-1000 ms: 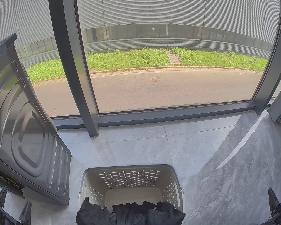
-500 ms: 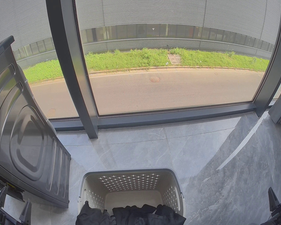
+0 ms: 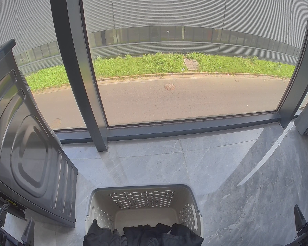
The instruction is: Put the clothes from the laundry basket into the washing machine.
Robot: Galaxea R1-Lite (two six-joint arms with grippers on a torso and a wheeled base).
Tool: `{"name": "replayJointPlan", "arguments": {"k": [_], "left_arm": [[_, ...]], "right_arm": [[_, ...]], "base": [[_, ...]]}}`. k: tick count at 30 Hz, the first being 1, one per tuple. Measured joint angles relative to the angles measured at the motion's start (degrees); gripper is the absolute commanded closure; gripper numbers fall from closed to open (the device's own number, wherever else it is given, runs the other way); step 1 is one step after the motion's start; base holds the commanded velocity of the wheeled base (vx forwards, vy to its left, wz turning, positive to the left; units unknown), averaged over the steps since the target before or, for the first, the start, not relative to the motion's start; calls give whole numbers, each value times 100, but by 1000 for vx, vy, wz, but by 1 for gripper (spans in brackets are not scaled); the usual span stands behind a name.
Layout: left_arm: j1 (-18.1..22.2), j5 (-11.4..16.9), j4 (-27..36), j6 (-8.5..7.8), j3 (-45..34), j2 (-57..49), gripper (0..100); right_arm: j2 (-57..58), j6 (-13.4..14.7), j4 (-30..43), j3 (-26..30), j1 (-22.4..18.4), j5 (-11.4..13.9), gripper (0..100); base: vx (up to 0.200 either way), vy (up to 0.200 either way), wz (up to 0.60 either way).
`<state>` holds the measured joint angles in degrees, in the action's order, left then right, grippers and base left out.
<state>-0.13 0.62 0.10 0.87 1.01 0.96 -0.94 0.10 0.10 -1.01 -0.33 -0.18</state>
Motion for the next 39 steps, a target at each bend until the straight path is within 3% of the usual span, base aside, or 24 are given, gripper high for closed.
{"name": "replayJointPlan", "arguments": {"k": [39], "left_arm": [[2, 0, -2, -2, 0, 0, 0]], "right_arm": [[0, 0, 0, 0, 6, 9, 0]], "base": [[-200, 0, 0]]}}
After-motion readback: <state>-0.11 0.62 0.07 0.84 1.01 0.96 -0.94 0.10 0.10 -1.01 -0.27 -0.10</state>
